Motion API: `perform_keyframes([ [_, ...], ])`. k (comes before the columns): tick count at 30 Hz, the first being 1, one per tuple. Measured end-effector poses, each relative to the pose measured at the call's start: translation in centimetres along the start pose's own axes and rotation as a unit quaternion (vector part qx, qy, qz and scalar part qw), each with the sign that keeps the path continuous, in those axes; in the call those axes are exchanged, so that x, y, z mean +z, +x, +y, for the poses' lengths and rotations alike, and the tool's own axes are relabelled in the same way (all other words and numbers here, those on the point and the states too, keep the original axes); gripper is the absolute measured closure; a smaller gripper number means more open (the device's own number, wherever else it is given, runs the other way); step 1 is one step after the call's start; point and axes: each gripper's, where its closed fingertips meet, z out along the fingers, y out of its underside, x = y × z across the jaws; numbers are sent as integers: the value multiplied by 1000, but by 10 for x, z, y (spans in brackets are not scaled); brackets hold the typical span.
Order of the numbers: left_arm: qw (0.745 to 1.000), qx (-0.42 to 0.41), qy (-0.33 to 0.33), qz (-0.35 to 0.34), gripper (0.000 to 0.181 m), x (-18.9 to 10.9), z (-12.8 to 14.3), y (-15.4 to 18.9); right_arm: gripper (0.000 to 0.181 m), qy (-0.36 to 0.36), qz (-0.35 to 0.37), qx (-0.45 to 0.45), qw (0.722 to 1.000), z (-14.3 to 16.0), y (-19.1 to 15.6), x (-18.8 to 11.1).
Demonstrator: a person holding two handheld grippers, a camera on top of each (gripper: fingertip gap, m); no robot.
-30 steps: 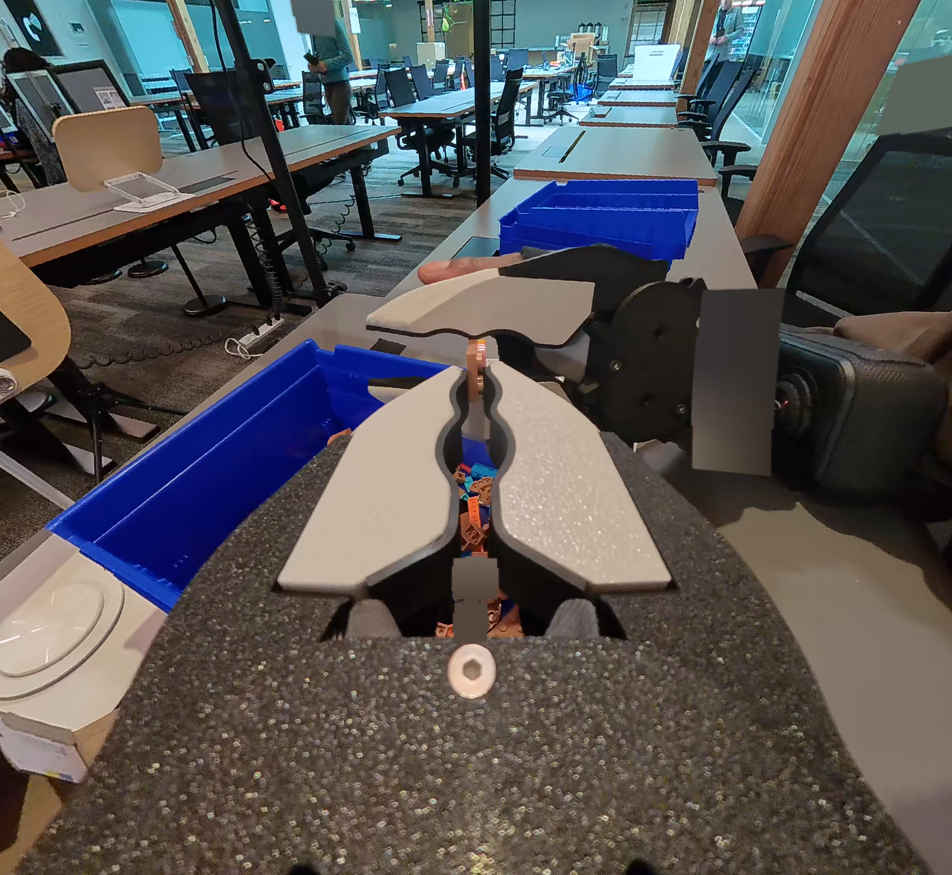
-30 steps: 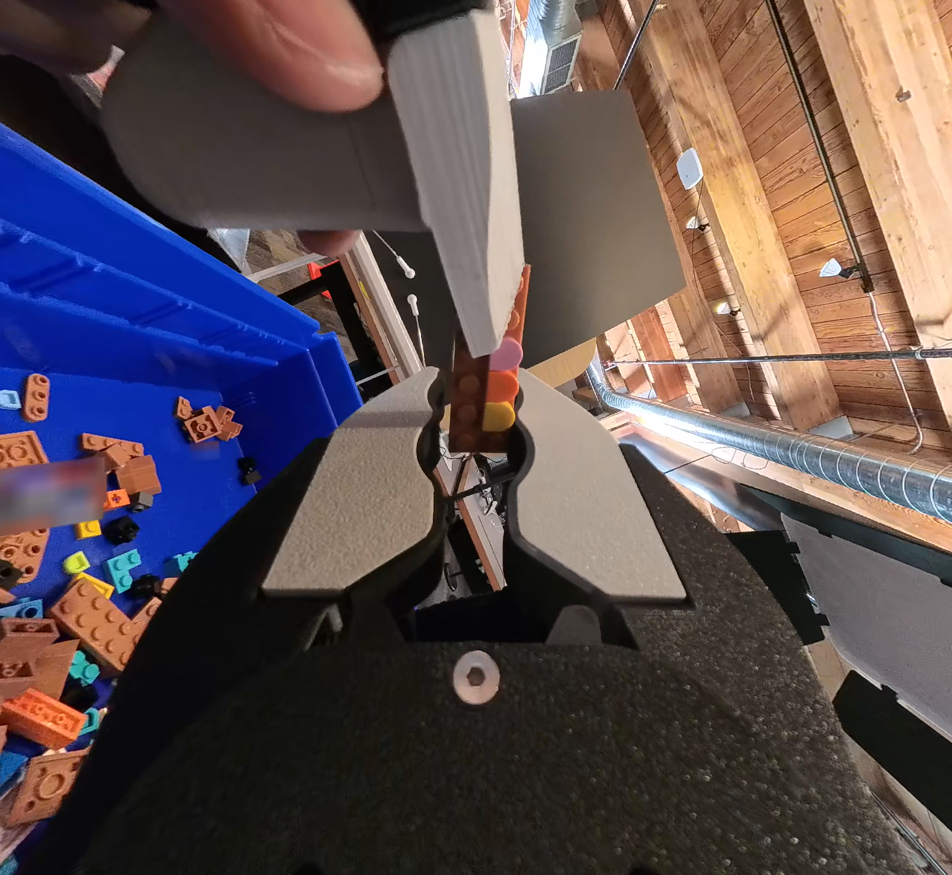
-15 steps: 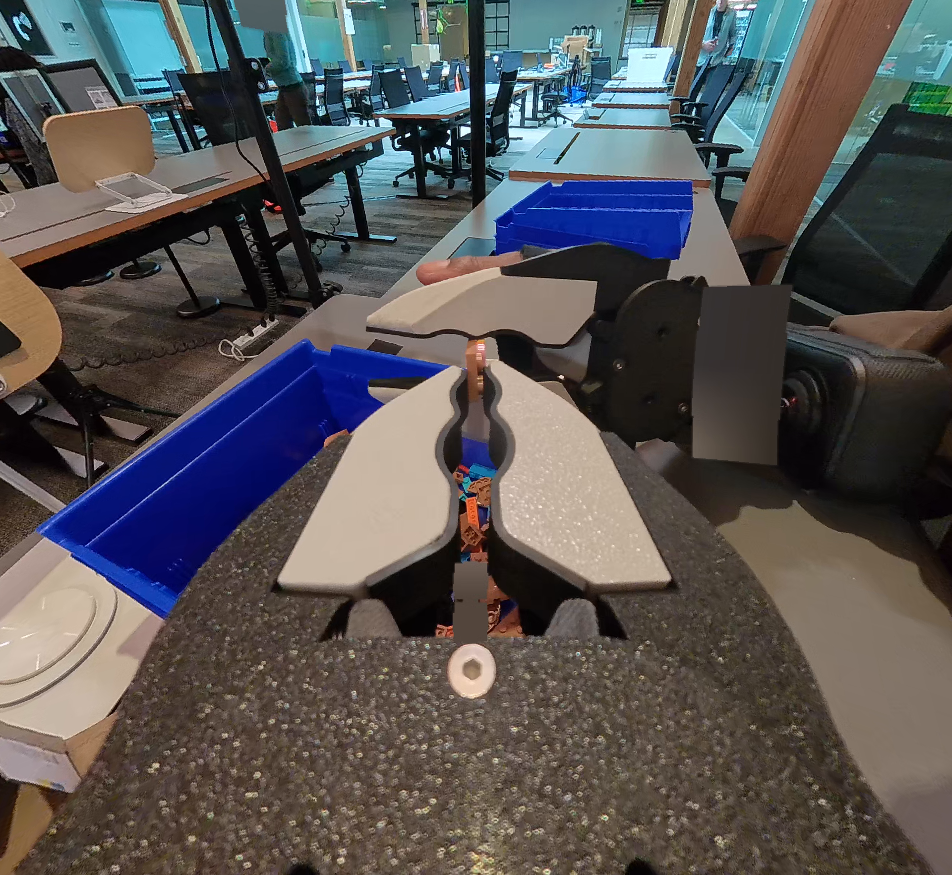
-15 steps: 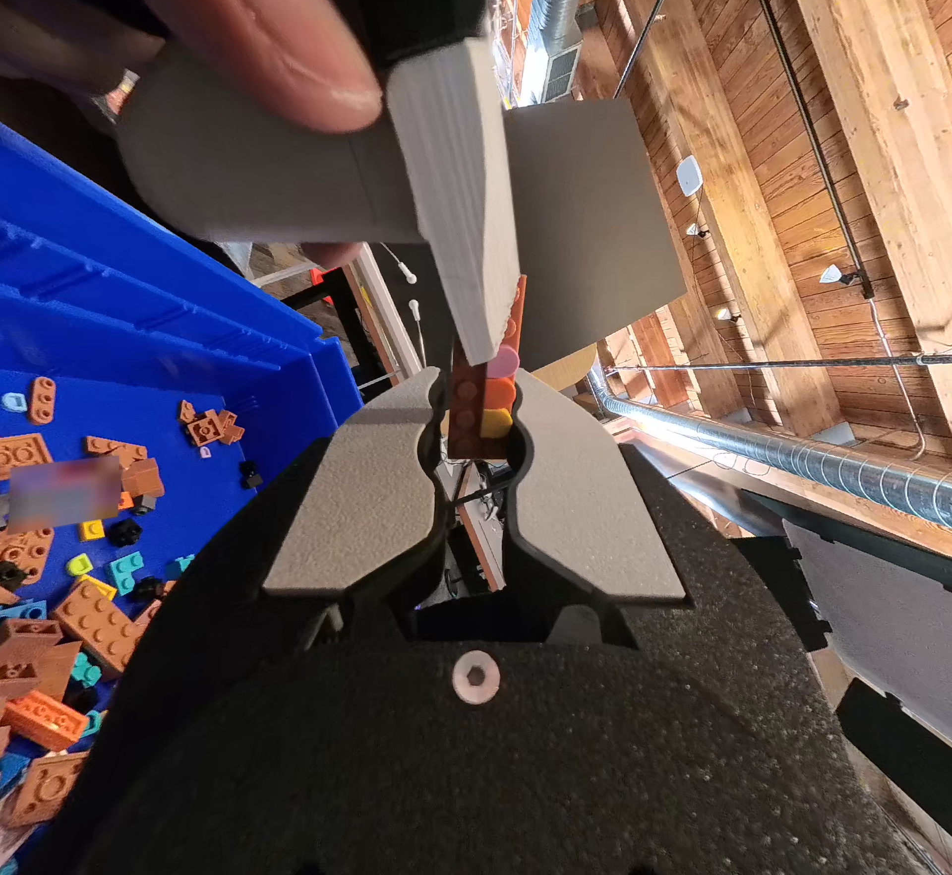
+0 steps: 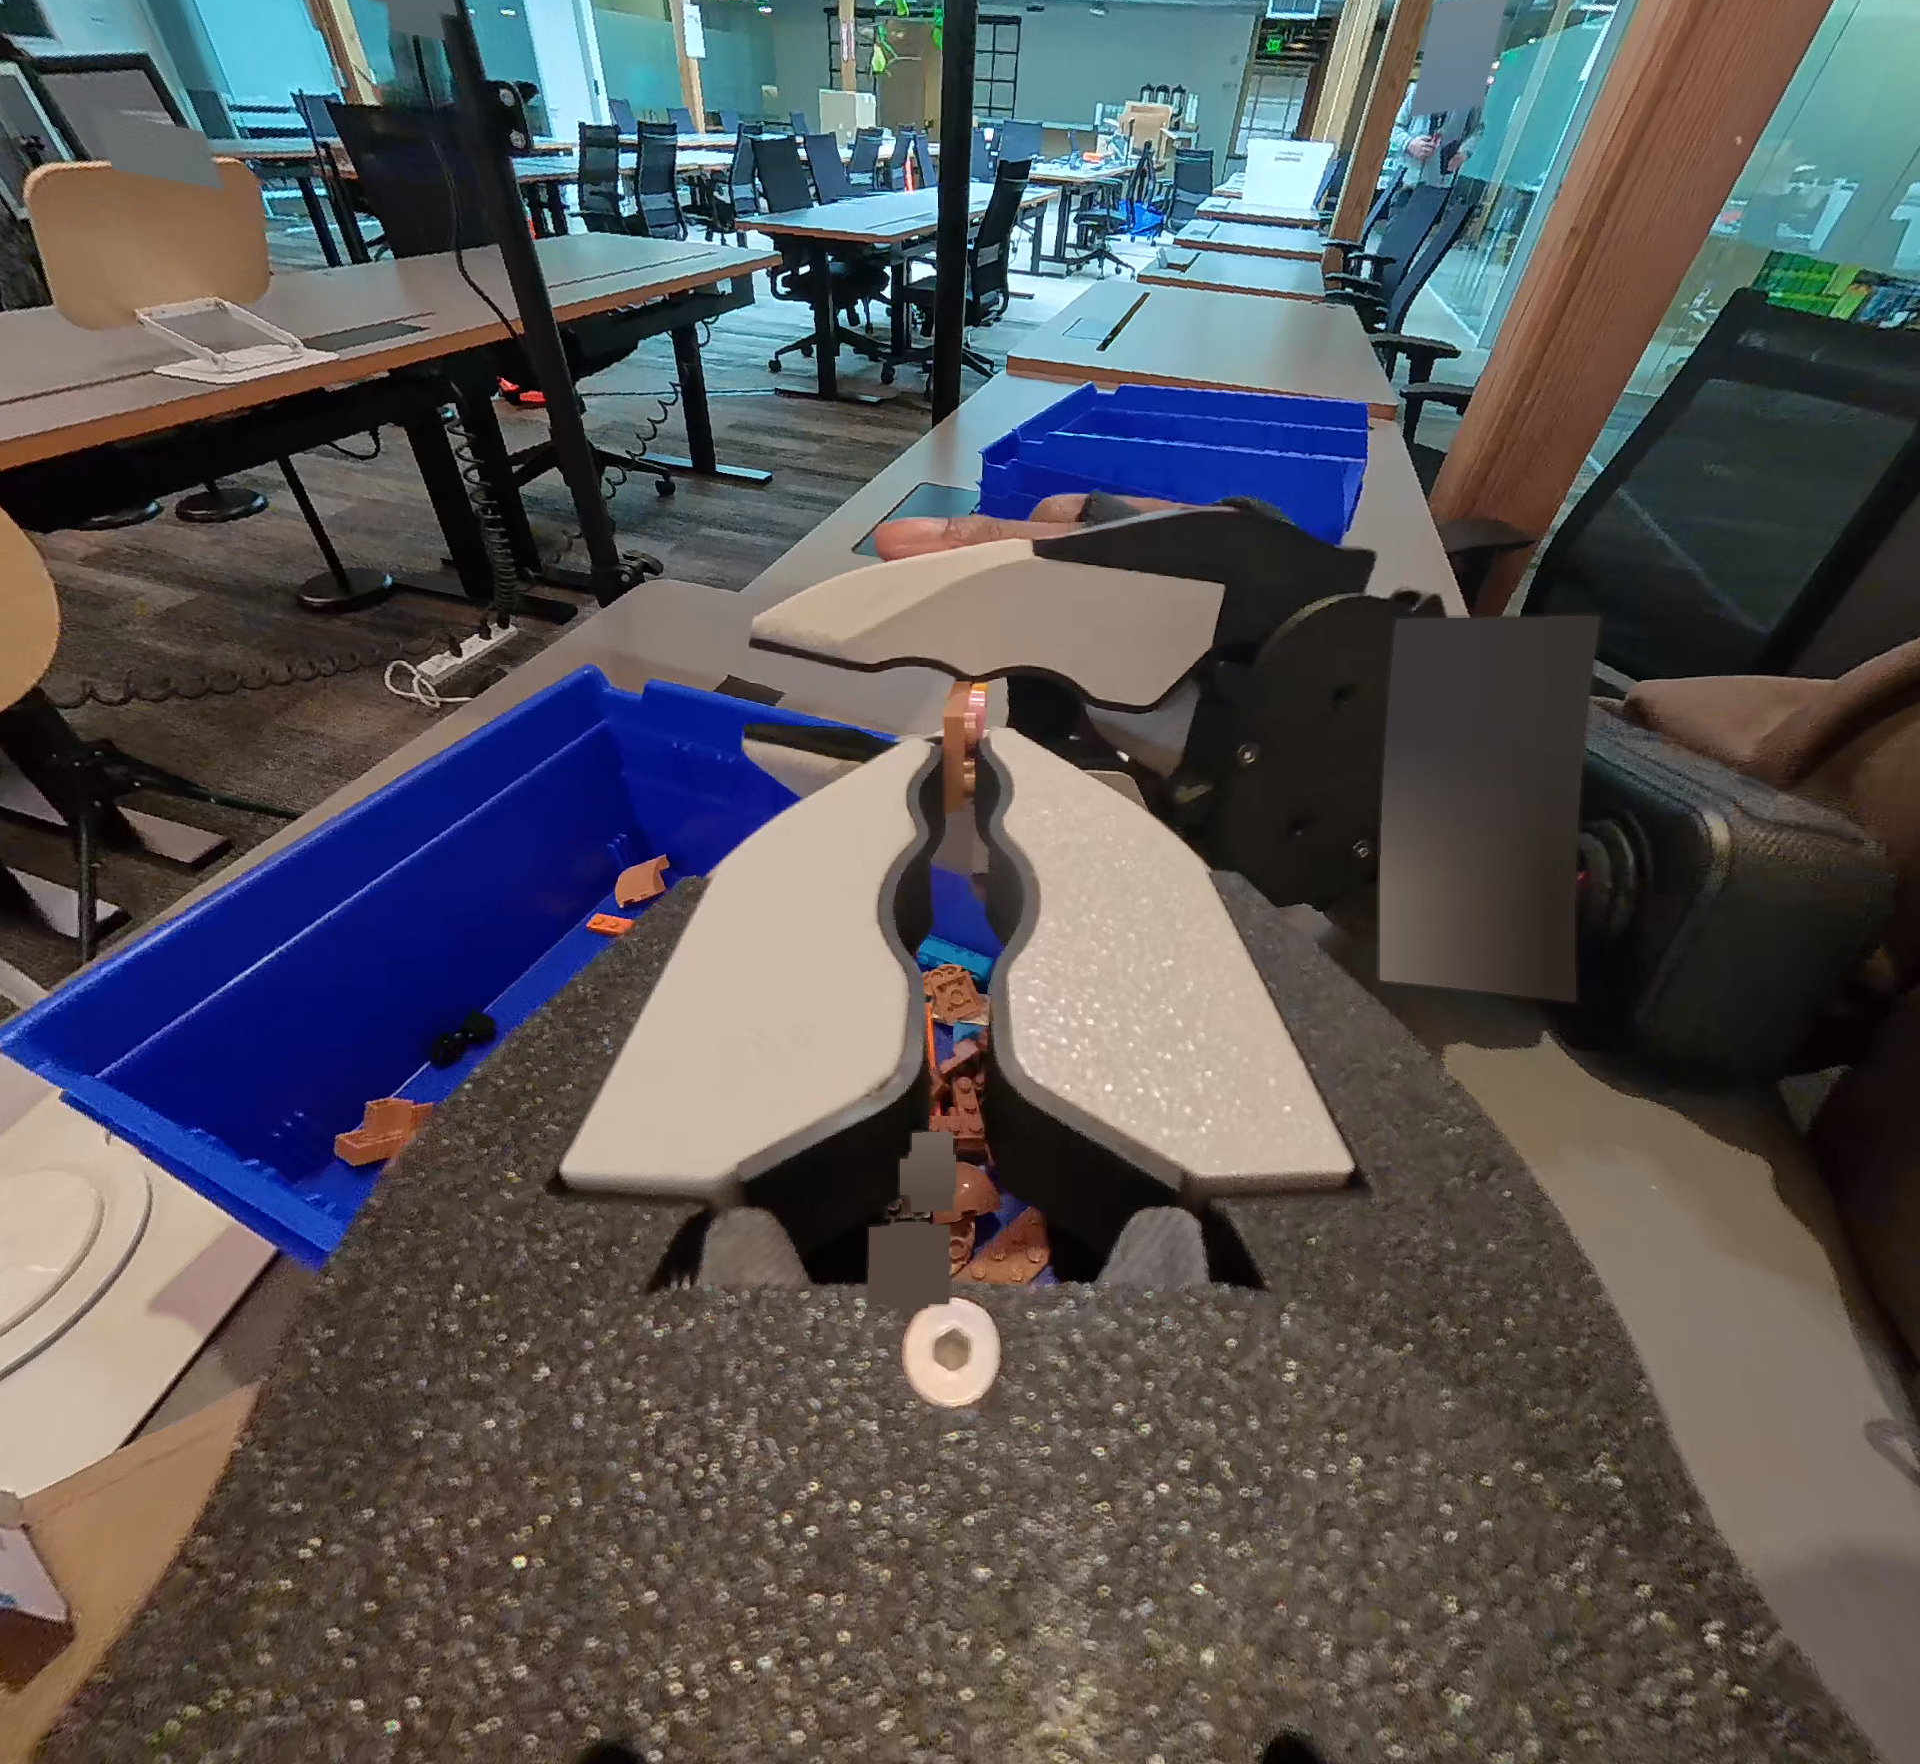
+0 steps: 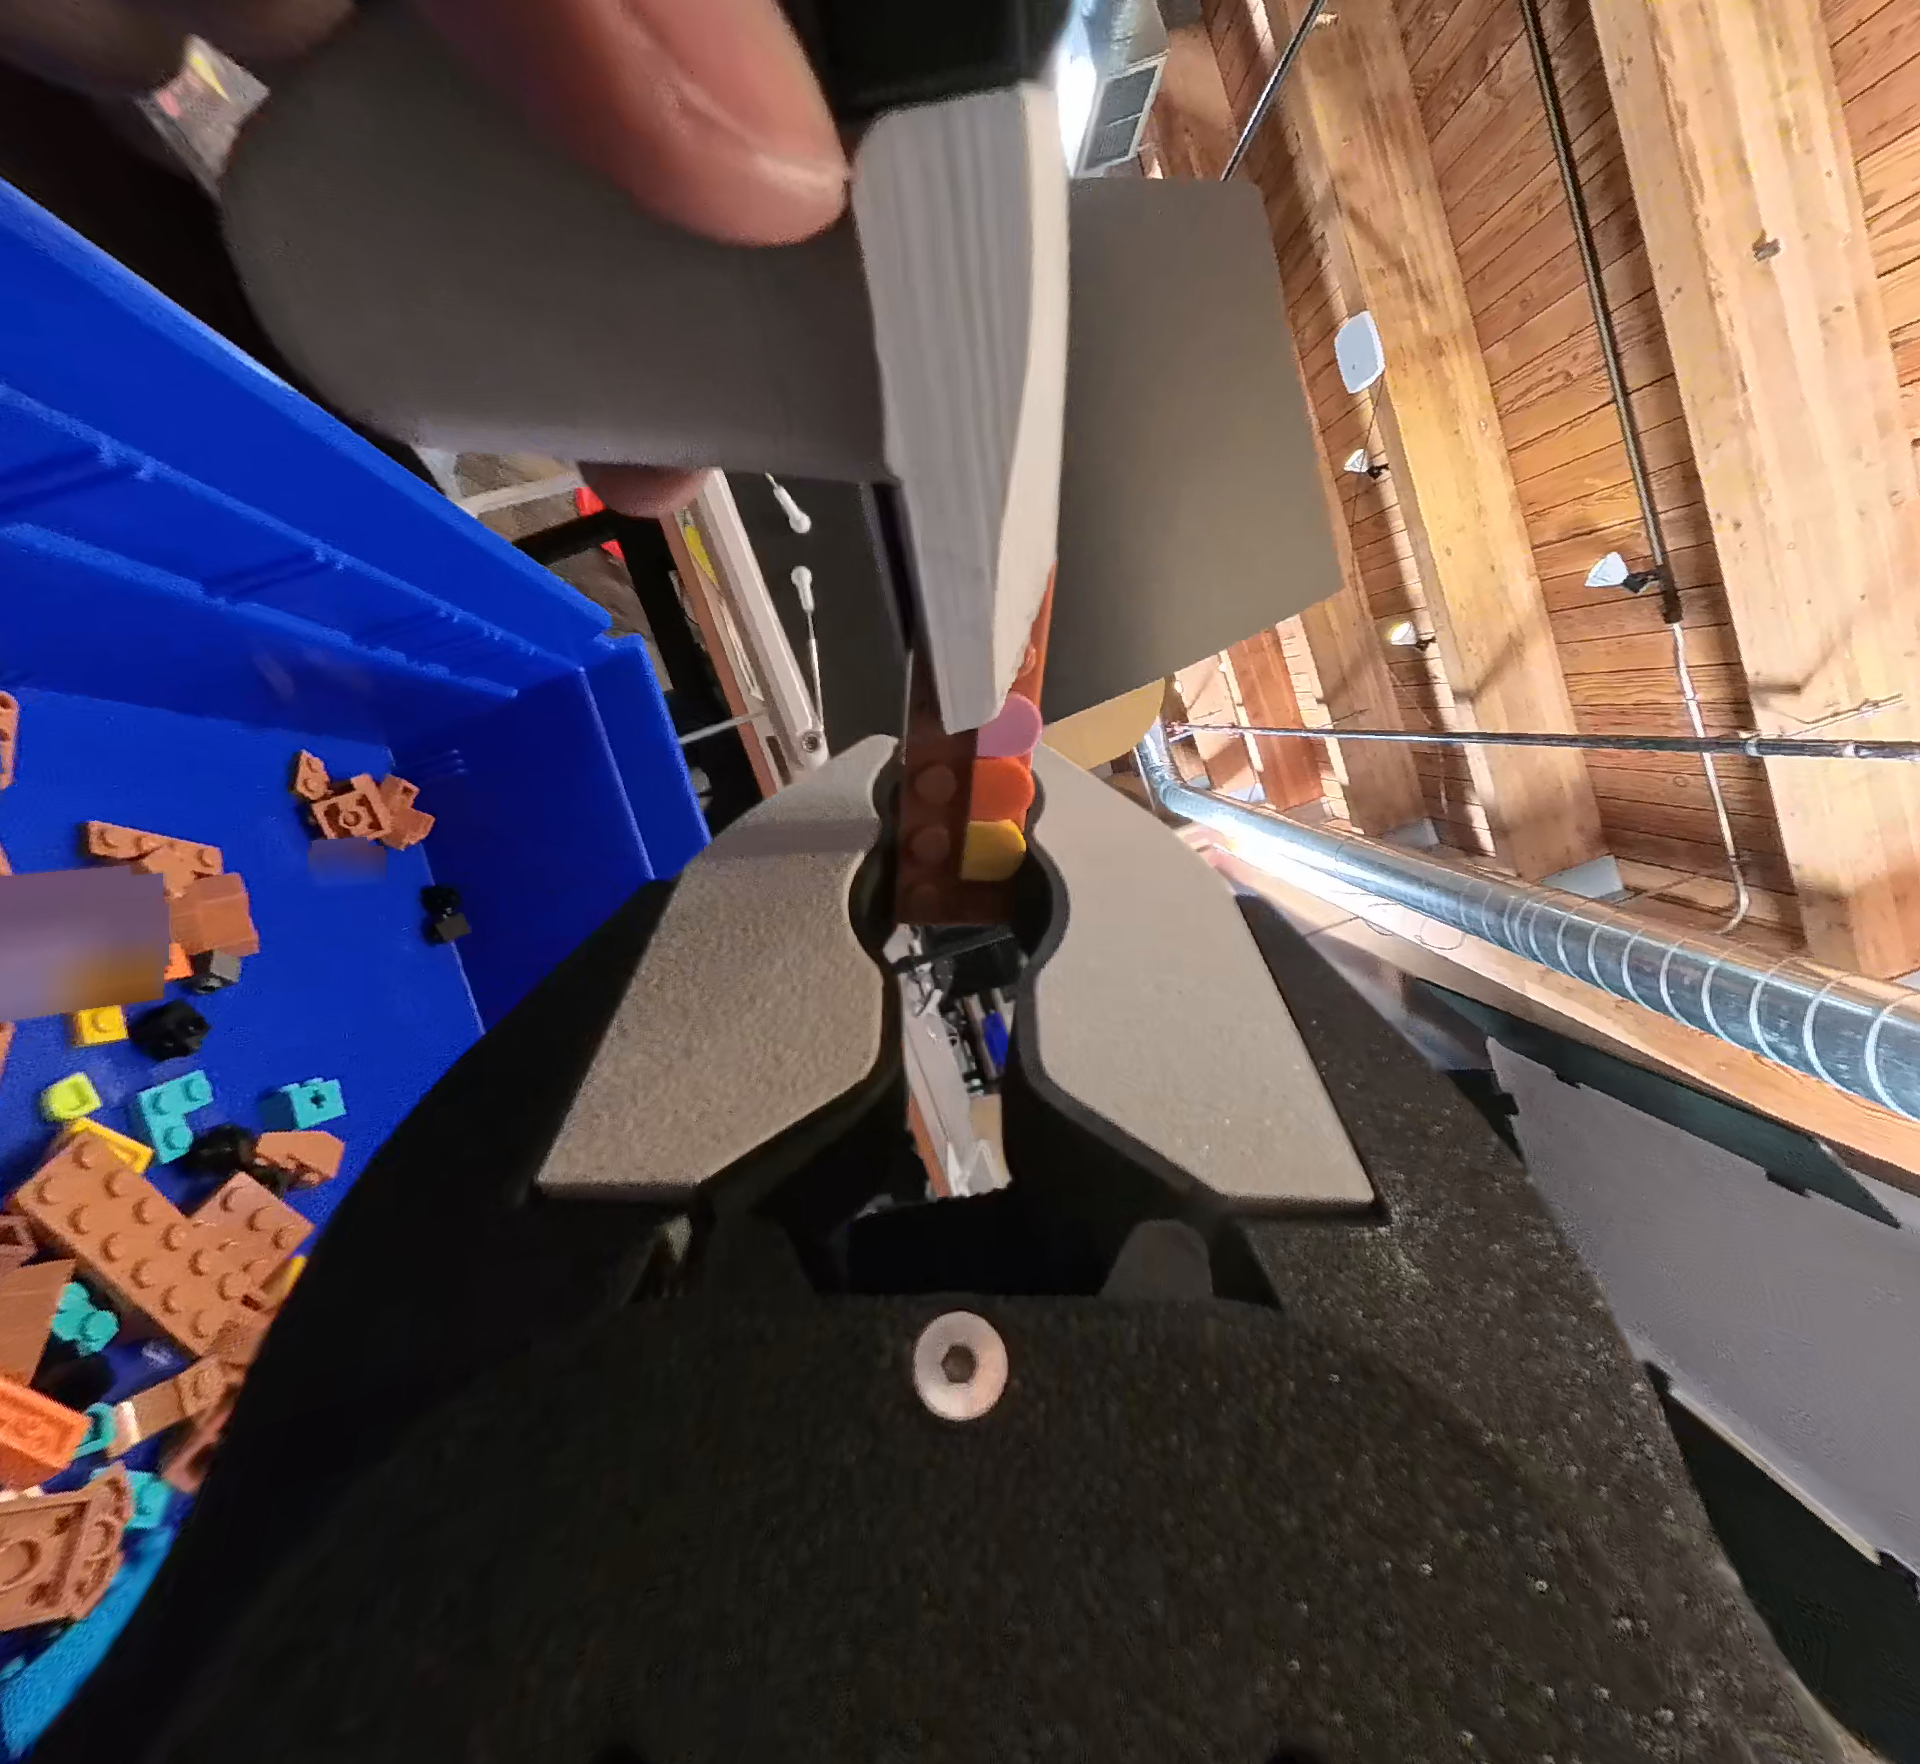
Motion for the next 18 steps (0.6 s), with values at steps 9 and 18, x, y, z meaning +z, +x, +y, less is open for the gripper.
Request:
perform_keyframes([
  [9,999,-32,-3,12,176,0,2,-2,165,-15,12,-33,999,2,1,1],
  [18,998,-55,-6,17,176,0,4,-4,165,-27,19,-55,998,4,1,3],
])
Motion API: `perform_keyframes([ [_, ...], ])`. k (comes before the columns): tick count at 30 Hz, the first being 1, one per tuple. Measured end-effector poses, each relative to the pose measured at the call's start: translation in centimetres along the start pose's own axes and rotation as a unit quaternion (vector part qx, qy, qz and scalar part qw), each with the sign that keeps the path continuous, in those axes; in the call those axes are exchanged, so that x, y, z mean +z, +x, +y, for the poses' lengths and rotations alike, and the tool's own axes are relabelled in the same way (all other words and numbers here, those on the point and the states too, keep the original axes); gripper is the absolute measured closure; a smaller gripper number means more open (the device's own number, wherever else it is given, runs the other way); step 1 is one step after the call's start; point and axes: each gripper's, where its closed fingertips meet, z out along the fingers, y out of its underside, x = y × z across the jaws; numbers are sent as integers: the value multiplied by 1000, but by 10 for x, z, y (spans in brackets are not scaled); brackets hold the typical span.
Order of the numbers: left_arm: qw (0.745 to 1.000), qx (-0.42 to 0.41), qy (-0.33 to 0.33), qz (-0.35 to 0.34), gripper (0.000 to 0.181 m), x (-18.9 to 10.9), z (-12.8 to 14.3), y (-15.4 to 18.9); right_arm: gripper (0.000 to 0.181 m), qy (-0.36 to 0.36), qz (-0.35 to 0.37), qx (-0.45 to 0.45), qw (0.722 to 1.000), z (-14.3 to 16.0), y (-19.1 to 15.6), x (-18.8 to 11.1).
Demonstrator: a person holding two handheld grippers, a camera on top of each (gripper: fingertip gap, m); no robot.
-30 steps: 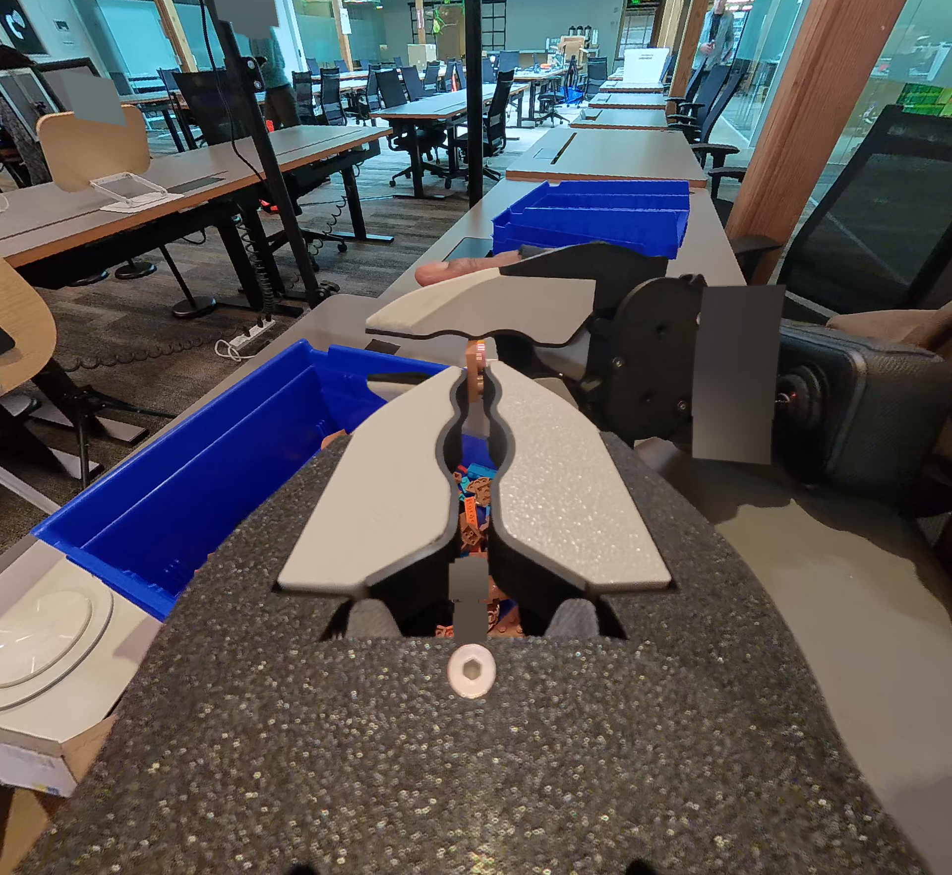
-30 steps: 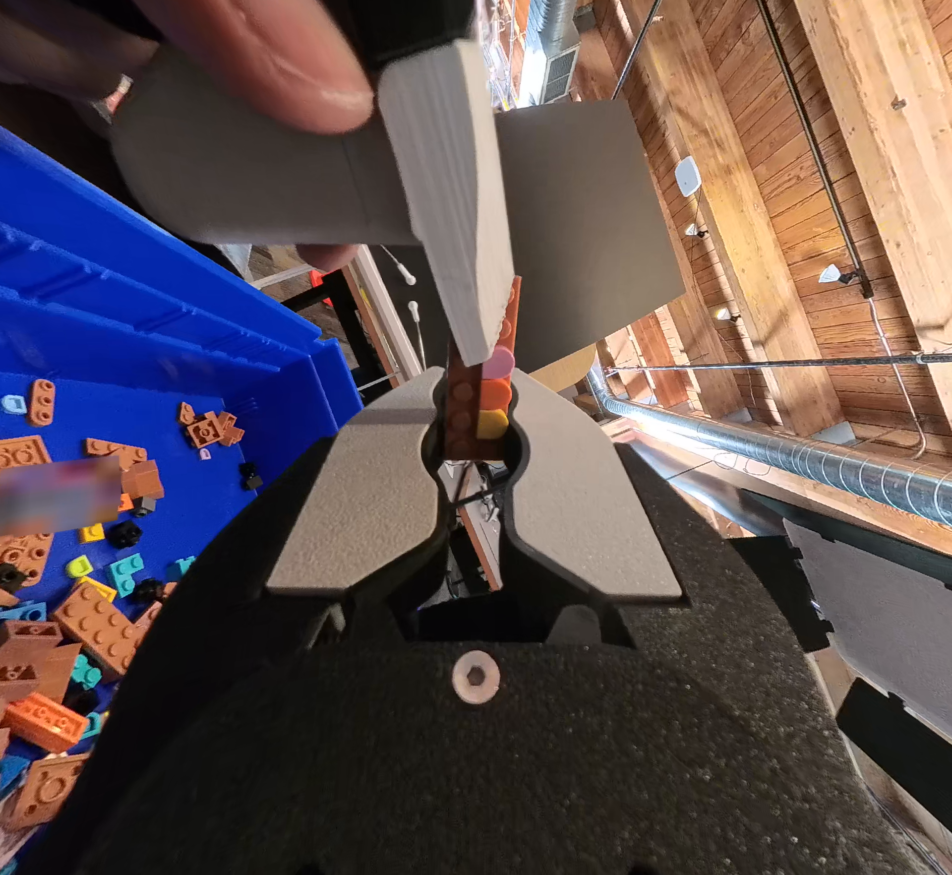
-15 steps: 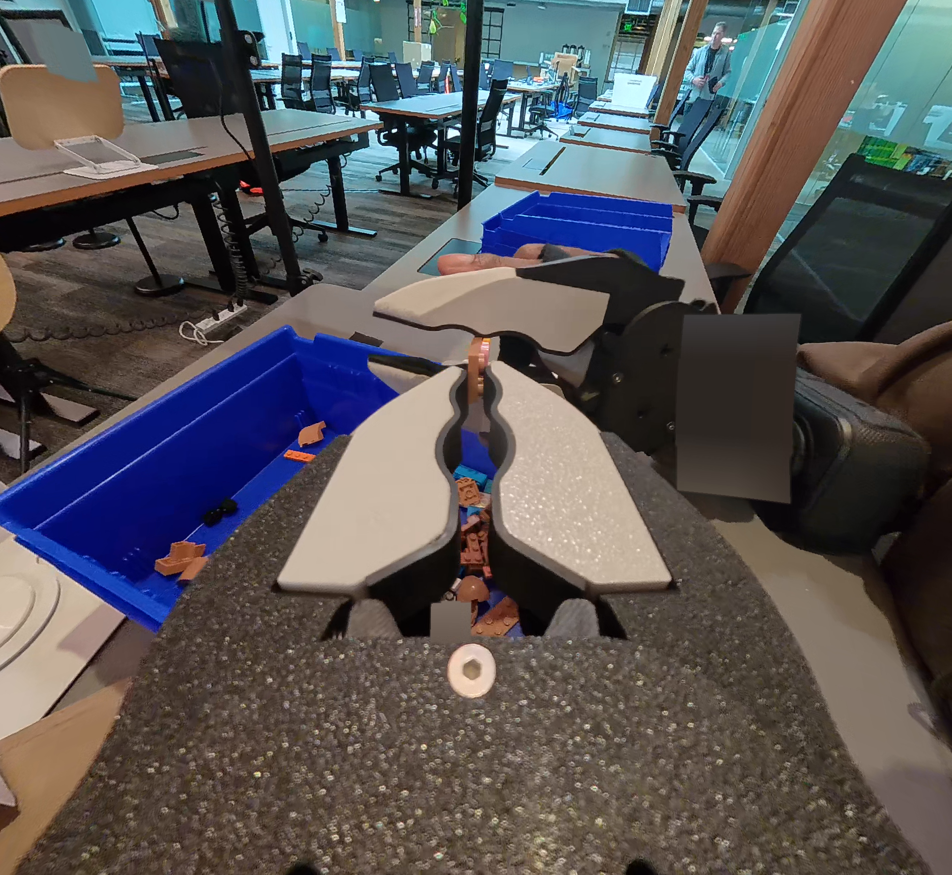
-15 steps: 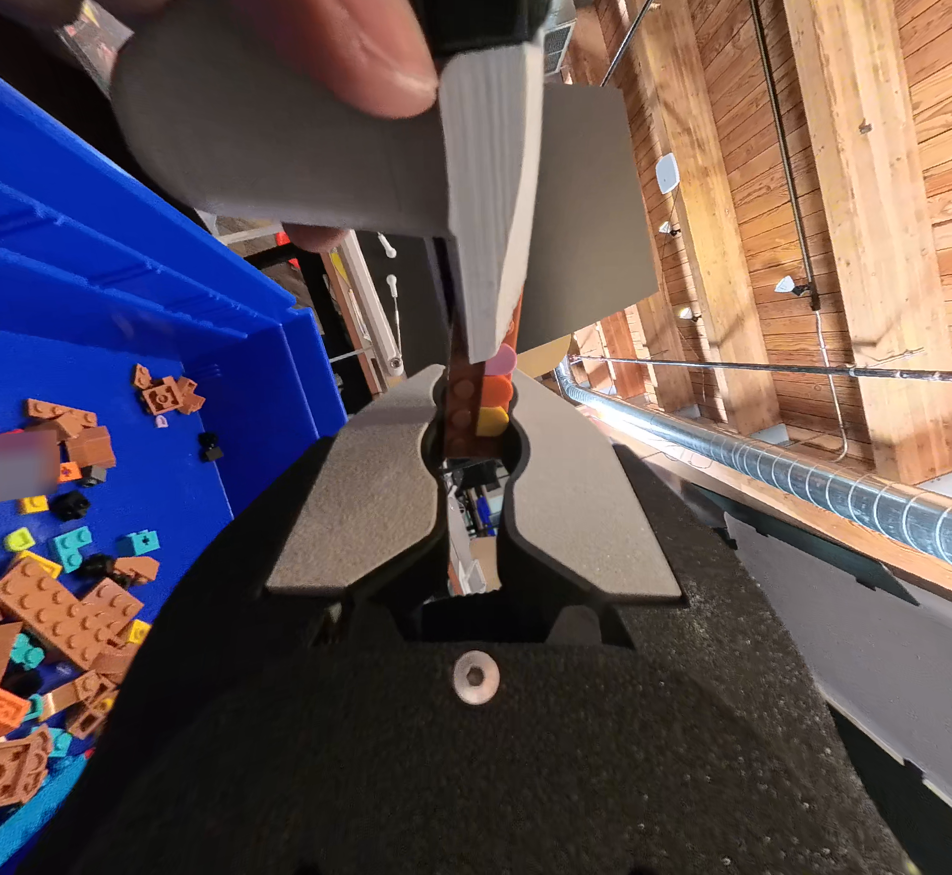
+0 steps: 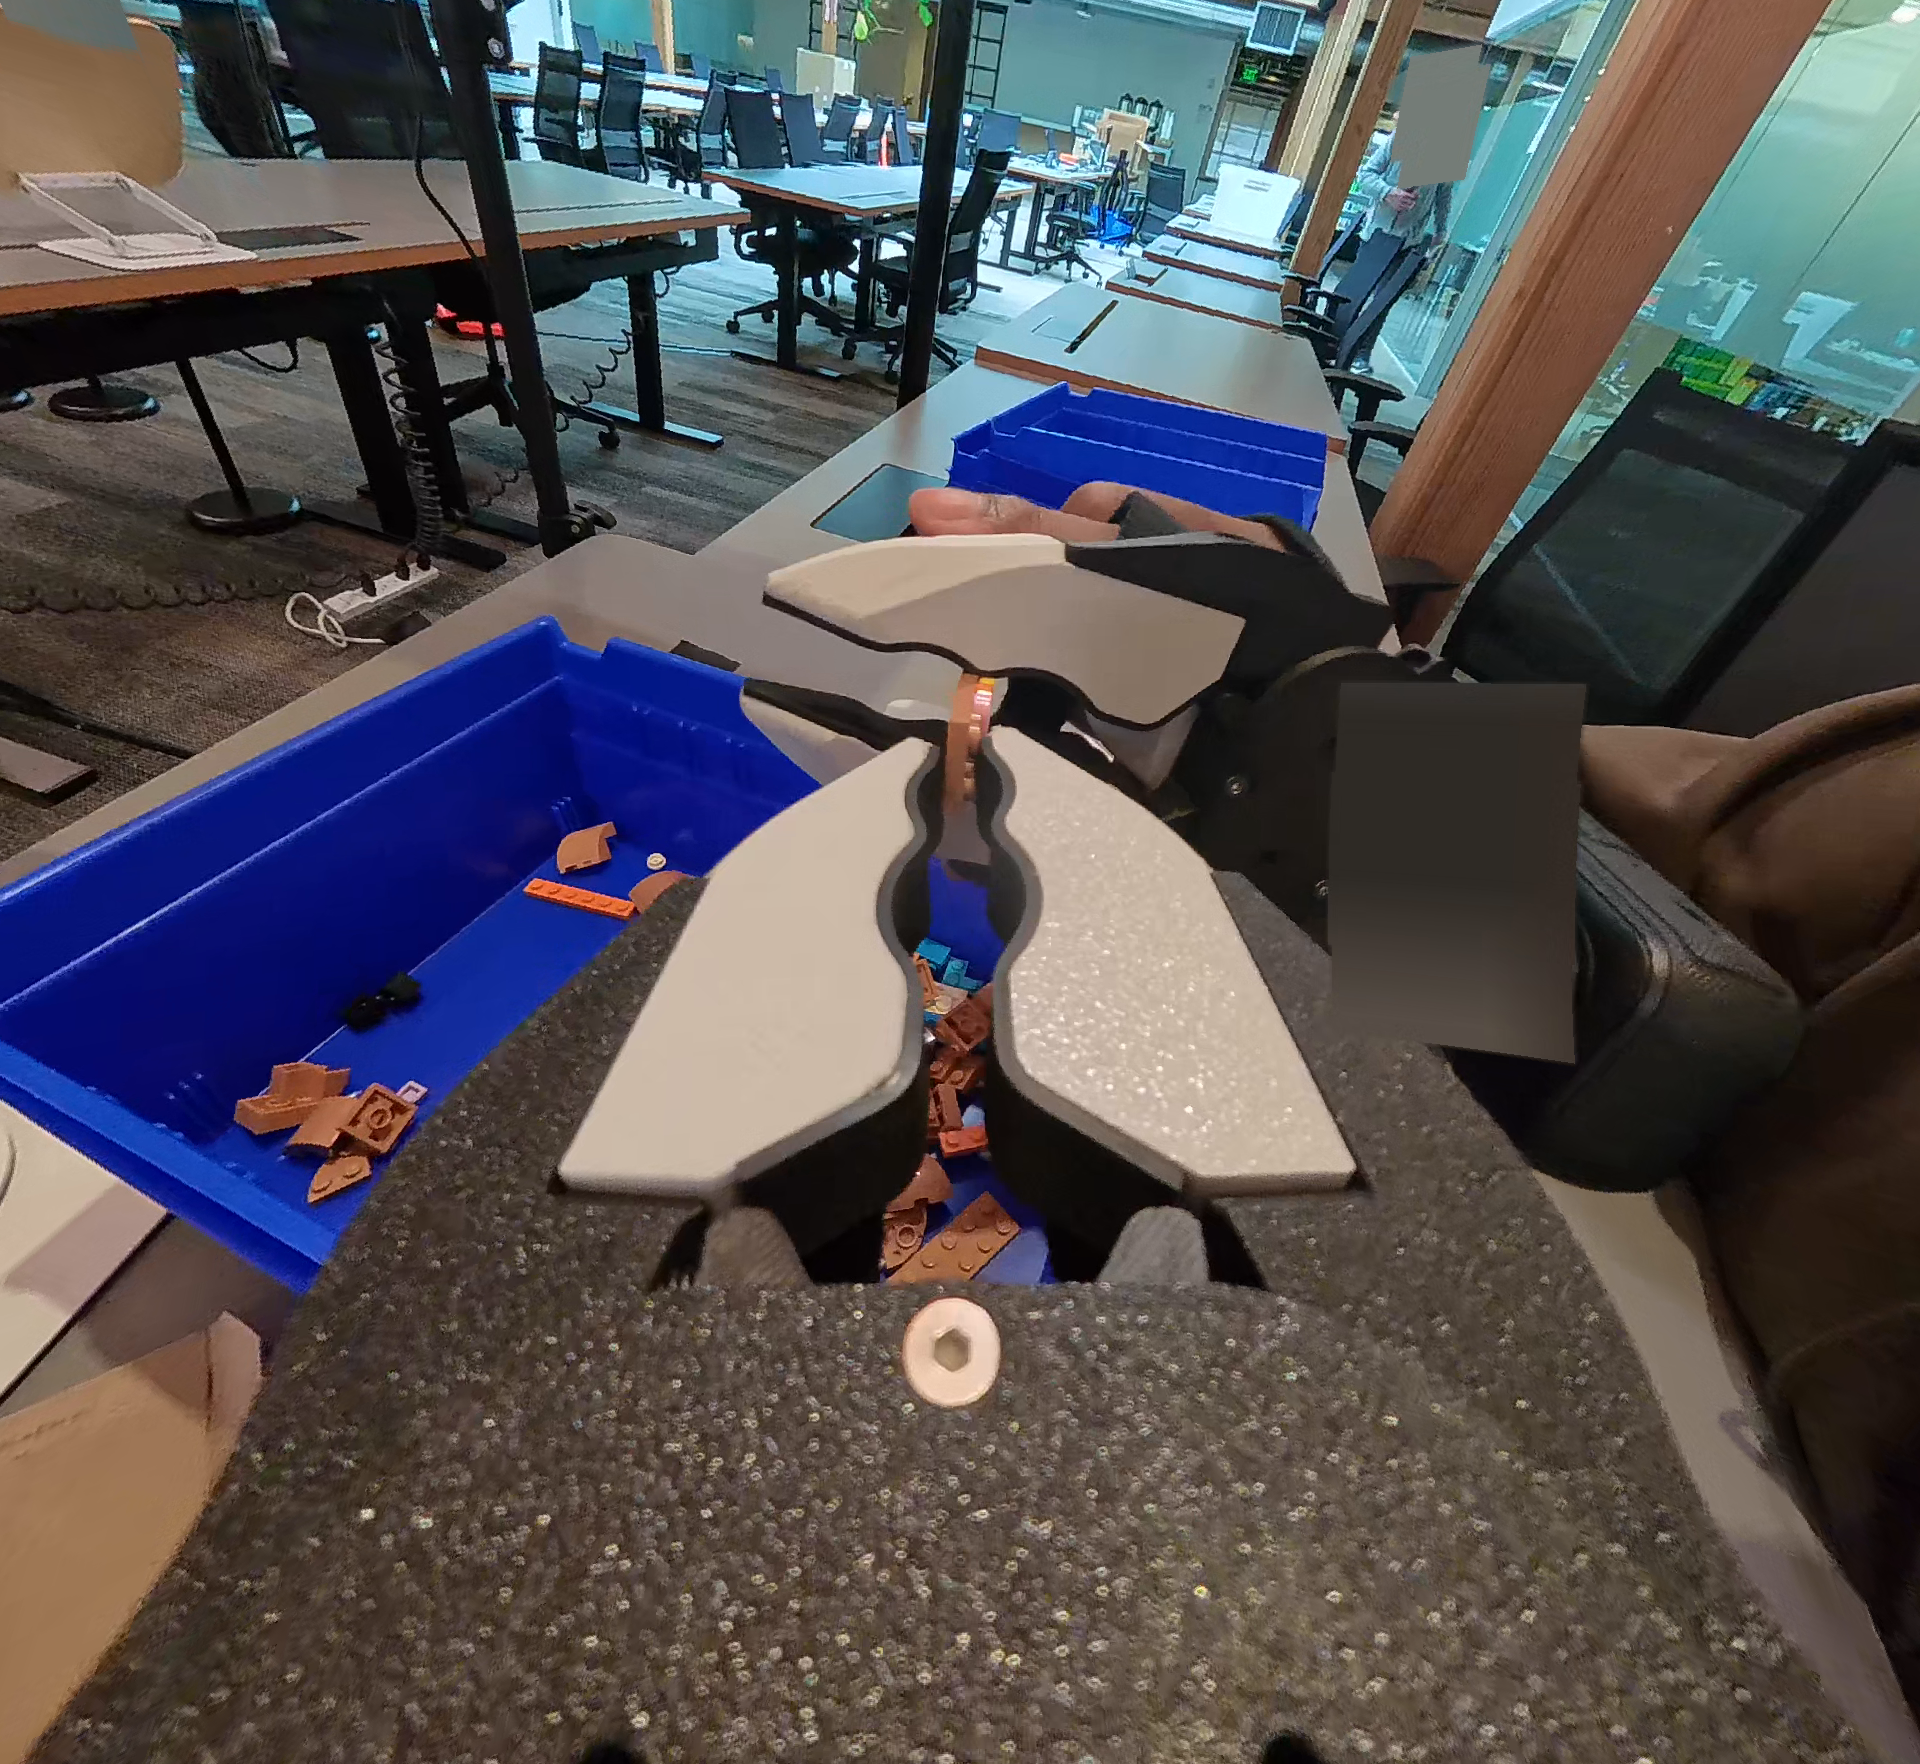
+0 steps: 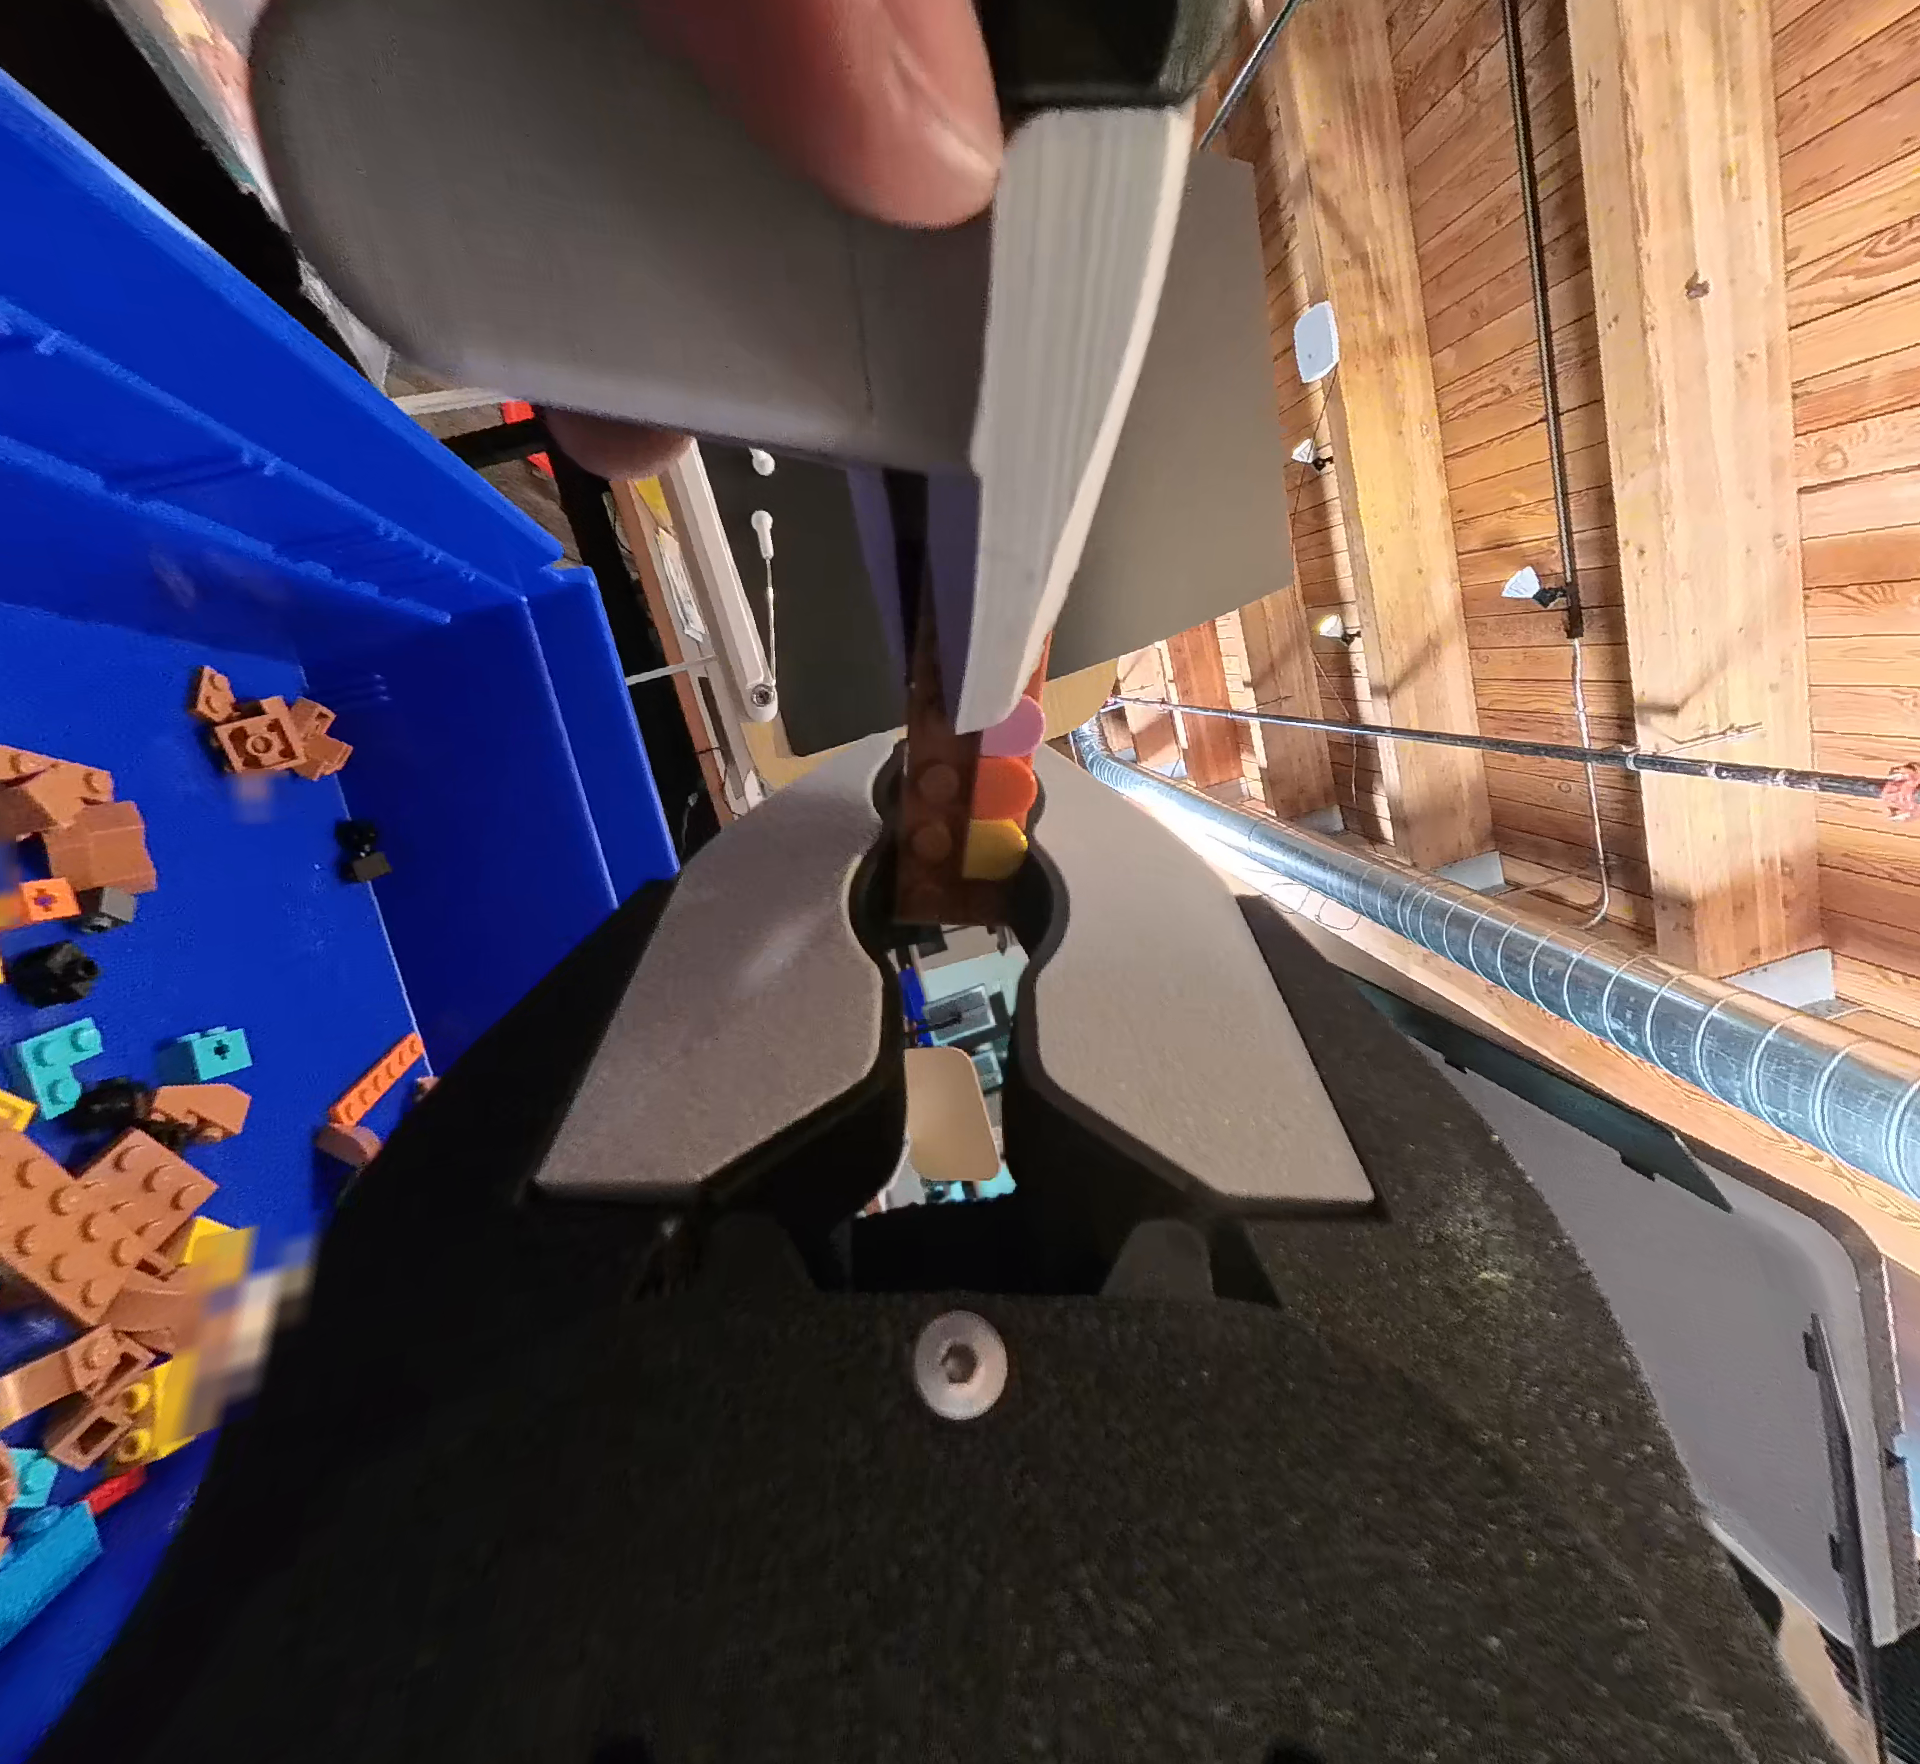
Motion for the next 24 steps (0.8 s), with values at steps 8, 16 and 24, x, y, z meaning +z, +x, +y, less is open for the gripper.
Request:
perform_keyframes([
  [8,1000,-20,1,9,176,0,0,0,165,-2,6,-10,1000,0,1,0],
  [16,998,-53,5,32,175,-1,0,1,164,6,16,-22,1000,-2,4,-1],
  [24,995,-88,11,54,174,-3,-1,1,164,14,34,-48,998,-5,7,-2],
])
